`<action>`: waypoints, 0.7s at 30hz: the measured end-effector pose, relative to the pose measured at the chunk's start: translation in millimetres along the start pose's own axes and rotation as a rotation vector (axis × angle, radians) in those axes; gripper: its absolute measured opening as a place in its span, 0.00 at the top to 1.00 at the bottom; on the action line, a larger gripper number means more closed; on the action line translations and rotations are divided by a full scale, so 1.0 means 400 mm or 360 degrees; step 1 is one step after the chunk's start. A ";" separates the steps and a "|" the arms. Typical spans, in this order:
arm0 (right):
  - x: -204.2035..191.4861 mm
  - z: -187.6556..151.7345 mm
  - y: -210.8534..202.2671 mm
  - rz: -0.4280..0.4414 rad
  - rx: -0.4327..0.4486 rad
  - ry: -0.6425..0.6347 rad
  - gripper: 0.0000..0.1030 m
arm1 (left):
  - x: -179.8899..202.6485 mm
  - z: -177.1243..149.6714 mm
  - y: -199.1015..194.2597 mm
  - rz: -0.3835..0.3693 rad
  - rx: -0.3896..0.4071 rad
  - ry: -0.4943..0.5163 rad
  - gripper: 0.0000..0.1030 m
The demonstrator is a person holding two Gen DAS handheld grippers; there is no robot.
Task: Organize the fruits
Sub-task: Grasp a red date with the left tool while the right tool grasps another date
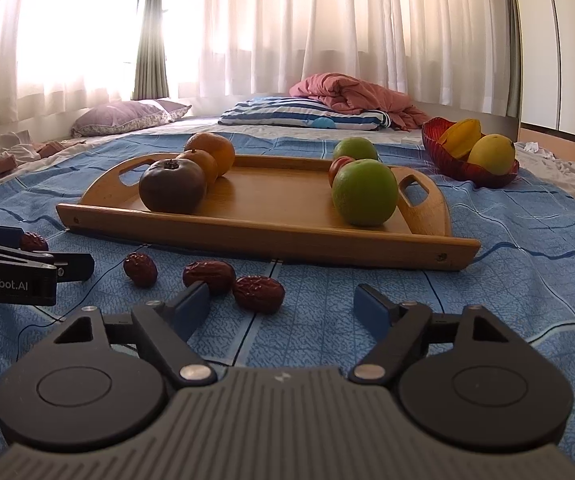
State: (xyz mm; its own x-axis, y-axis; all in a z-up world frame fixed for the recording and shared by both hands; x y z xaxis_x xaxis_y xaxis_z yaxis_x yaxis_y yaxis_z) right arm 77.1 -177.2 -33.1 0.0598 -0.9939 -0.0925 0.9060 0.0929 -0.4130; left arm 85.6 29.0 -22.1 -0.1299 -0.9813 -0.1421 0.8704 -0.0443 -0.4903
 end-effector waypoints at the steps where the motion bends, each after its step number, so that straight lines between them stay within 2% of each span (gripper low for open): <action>1: -0.001 -0.001 0.000 0.0000 0.0002 -0.0007 0.18 | -0.001 -0.001 0.000 -0.0004 -0.0001 -0.0003 0.22; 7: 0.000 -0.002 -0.001 0.0000 0.0009 0.0003 0.24 | 0.004 -0.002 -0.006 -0.0007 -0.0002 0.0019 0.44; 15: -0.015 0.000 -0.013 0.0045 -0.0022 -0.0026 0.42 | 0.025 -0.003 -0.025 -0.0010 -0.0008 0.0045 0.72; 21: -0.018 0.002 -0.018 0.0029 -0.0028 0.0012 0.54 | 0.039 0.007 -0.032 -0.0041 -0.0014 0.0040 0.72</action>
State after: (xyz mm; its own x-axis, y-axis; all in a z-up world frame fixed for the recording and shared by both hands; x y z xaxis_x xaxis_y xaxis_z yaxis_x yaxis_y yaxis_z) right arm 70.6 -170.9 -28.6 0.0728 -0.9916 -0.1066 0.8973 0.1118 -0.4271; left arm 73.8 13.5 -15.8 -0.1644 -0.9749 -0.1504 0.8624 -0.0680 -0.5016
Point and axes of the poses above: each gripper's, at about its wrist camera, not at the fingertips, and y roughly the way its jaws point, x to its right, z to its top, the point moved 2 cm from there along y, roughly the way its jaws point, and after that the axes turned 6 degrees about y, right-handed, at the moved point
